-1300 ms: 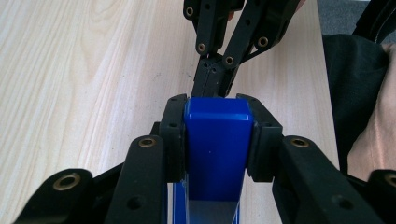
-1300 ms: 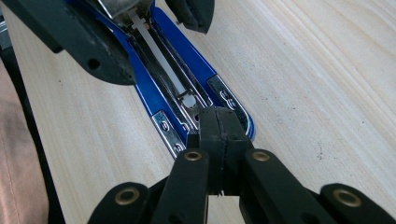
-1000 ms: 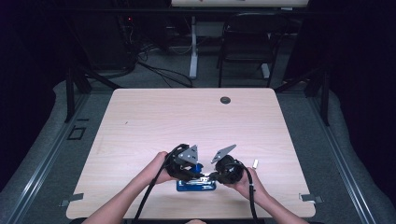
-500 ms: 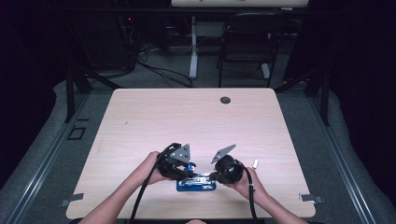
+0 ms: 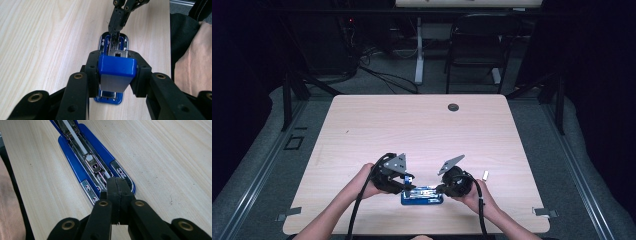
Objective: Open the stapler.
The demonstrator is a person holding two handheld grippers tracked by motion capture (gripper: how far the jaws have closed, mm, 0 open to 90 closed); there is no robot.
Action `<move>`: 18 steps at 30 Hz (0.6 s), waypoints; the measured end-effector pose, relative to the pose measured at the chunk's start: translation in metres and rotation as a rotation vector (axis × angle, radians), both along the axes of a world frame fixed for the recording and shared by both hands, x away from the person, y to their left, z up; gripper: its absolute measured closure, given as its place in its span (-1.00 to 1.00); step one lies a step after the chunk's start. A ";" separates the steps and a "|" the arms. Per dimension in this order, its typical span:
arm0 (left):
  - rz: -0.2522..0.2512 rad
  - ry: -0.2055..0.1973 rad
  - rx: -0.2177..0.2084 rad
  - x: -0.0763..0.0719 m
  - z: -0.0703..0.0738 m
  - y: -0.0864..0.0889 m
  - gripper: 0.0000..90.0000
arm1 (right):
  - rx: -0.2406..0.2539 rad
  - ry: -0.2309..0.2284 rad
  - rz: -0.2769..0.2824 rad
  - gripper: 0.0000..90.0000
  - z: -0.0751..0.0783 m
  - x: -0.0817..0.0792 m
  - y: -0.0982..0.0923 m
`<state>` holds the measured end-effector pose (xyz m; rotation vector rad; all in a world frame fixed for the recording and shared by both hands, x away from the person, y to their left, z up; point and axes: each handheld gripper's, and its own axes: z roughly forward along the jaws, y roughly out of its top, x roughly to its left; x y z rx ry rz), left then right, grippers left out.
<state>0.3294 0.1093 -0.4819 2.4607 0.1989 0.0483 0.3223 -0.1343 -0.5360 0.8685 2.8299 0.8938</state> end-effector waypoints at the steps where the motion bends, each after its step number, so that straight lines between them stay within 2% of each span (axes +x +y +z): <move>1: 0.003 -0.001 0.001 -0.001 0.000 0.001 0.46 | 0.000 0.000 -0.001 1.00 0.000 0.000 0.000; 14: 0.036 0.016 0.014 -0.004 -0.003 0.022 0.46 | -0.010 -0.001 0.008 1.00 0.001 0.000 0.000; 18: 0.041 0.042 0.005 -0.002 -0.007 0.030 0.46 | -0.001 0.000 0.003 1.00 0.000 0.000 0.000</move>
